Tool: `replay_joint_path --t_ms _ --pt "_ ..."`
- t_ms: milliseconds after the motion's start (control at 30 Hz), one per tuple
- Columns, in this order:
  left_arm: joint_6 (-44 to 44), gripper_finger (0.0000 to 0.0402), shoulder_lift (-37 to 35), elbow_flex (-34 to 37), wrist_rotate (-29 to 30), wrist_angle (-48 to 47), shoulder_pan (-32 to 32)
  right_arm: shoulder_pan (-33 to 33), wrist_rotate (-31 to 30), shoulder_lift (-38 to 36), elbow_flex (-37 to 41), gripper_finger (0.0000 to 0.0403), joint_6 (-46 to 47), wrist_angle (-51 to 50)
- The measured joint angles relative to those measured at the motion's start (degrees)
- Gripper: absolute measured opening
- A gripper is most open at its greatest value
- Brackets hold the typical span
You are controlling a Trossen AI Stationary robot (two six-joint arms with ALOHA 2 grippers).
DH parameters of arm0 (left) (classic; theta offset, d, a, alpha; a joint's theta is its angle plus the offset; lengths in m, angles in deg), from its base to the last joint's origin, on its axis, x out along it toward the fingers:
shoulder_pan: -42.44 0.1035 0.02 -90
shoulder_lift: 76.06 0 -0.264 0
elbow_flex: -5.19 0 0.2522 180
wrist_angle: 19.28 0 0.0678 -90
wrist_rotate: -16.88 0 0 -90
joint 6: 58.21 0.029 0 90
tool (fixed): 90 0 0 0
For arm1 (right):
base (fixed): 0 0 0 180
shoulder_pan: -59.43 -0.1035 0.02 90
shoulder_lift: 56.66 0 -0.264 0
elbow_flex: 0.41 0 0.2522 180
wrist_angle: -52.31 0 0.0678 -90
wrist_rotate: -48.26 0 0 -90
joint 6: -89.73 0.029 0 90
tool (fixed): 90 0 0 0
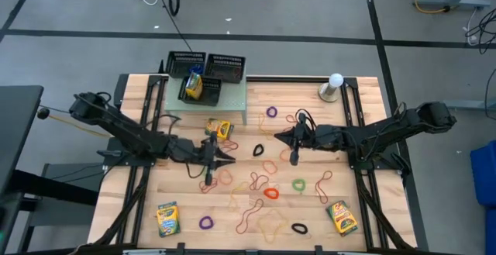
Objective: Pick & Place Office Desk Supplies
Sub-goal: Put the orange rubber band into the top right black bin
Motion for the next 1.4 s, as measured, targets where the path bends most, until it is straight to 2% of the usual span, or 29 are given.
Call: replay_joint_path --t_ms 233,467,667,733,900,1133,1400 --pt "1.0 0.0034 4.5 0.0 1.5 5.9 -1.8 0.0 0.3 0.0 0.0 0.0013 -0.2 -1.1" --pt "2.2 0.0034 5.2 0.0 1.8 9.9 -2.9 0.0 0.3 0.0 0.0 0.0013 -0.2 -1.1" --pt "2.2 0.0034 5.2 0.0 11.8 9.3 -5.2 0.0 0.2 0.0 0.0 0.0013 -0.2 -1.2" --pt "2.6 0.0034 5.2 0.0 13.4 9.2 -5.8 0.0 0.2 0.0 0.0 0.0013 -0.2 -1.2" --pt "2.4 0.0034 5.2 0.0 13.0 9.2 -5.9 0.0 0.2 0.0 0.0 0.0013 -0.2 -1.2" --pt "-2.6 0.0035 5.3 0.0 15.9 13.6 -5.8 0.0 0.2 0.0 0.0 0.0013 -0.3 -1.2" --pt "-3.8 0.0034 5.3 0.0 12.4 13.7 -5.4 0.0 0.0 0.0 0.0 0.0013 -0.3 -1.2"
